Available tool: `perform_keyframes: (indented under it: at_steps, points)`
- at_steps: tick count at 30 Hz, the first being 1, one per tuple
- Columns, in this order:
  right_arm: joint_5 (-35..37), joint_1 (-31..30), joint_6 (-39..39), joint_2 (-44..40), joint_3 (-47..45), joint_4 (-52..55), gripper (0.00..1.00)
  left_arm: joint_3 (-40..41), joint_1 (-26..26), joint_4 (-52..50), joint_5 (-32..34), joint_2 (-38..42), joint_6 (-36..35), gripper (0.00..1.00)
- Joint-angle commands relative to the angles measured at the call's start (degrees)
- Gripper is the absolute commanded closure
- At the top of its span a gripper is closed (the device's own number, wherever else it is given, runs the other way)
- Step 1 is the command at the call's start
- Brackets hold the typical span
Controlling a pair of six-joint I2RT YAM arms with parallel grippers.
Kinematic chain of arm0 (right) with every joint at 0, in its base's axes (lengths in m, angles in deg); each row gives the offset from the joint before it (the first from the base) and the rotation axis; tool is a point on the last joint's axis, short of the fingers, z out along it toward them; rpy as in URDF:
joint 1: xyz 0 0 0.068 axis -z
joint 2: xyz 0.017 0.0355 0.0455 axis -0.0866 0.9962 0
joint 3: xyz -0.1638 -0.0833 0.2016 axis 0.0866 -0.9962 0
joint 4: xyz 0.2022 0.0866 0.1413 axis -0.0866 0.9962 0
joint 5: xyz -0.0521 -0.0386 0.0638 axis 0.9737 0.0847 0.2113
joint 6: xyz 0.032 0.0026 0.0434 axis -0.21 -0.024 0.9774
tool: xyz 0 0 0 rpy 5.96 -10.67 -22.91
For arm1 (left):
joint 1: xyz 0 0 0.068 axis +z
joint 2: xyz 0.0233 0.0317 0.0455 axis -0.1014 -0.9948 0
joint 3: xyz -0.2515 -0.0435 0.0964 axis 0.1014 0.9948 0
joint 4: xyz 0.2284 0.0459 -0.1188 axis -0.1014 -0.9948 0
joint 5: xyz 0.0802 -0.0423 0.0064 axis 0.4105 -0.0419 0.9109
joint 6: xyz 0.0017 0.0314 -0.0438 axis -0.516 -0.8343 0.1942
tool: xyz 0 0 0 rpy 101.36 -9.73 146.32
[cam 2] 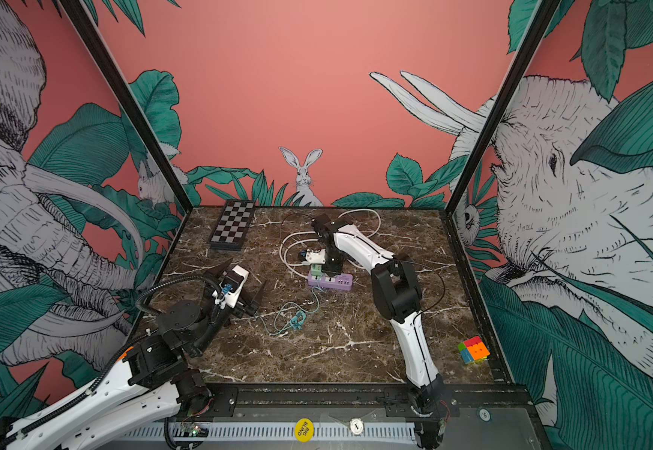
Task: Charge the electric toothbrush
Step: Insert the plug into the socket.
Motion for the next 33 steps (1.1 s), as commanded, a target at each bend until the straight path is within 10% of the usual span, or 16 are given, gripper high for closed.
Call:
perform_keyframes:
  at_steps: [1, 6, 22, 33]
  points:
    - [3.3, -0.3, 1.7, 2.8, -1.9, 3.5, 1.0, 0.3, 0.4, 0.3, -0.5, 0.0, 0.5, 0.01]
    - [1.3, -1.1, 4.4, -1.6, 1.7, 1.9, 0.63, 0.0, 0.4, 0.1, -0.6, -0.6, 0.6, 0.01]
    - [4.9, -0.5, 14.2, -10.9, 3.6, -7.8, 0.14, -0.1, 0.5, -0.7, -0.9, -1.6, 1.4, 0.01]
    - [9.5, 10.1, 59.2, -33.3, -17.3, -31.4, 0.01, -3.5, 1.4, -4.8, 0.6, -3.7, 8.3, 0.01]
